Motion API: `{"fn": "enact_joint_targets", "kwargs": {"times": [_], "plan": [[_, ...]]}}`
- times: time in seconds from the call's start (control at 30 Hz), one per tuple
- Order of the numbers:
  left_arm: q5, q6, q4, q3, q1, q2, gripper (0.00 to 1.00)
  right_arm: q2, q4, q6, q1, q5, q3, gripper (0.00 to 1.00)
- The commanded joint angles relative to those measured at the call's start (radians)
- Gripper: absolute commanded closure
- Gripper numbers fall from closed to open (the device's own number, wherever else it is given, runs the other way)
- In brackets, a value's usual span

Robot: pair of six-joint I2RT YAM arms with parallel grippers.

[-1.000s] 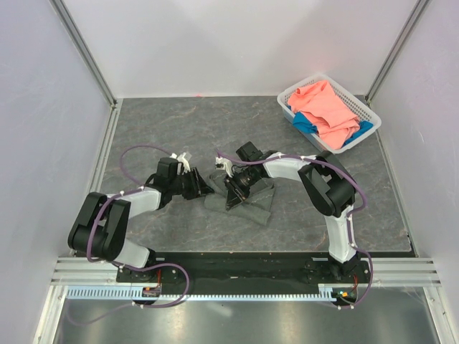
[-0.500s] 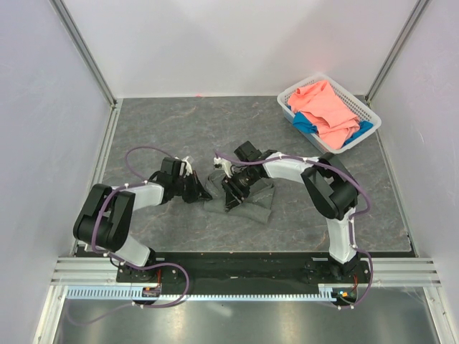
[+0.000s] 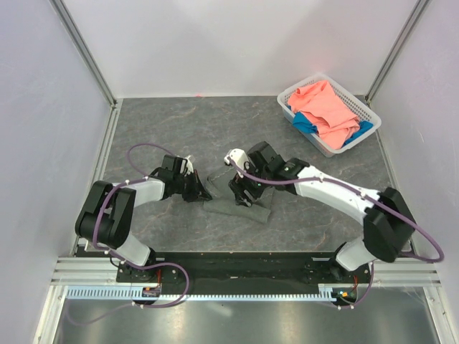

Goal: Fold the napkin, place the utensils inside, and roll it up
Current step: Roll the napkin with the utensil

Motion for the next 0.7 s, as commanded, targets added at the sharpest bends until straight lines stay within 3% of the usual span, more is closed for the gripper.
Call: {"fn": "enact_joint_targets", "kwargs": {"times": [0.0,0.23,0.67], "plan": [[-0.036,0.058,-0.061,0.007,0.004,0.026,0.98,-0.074,-0.066,0.103,0.058,0.155,-0.099,0.24],[-0.034,0.058,-0.064,0.009,0.004,0.03,0.98,-0.144,-0.049,0.181,0.147,0.298,-0.192,0.23],[-0.034,0.064,-0.073,0.016,0.005,0.033,0.98,-0.073,0.041,0.123,0.167,0.284,-0.165,0.23]]}}
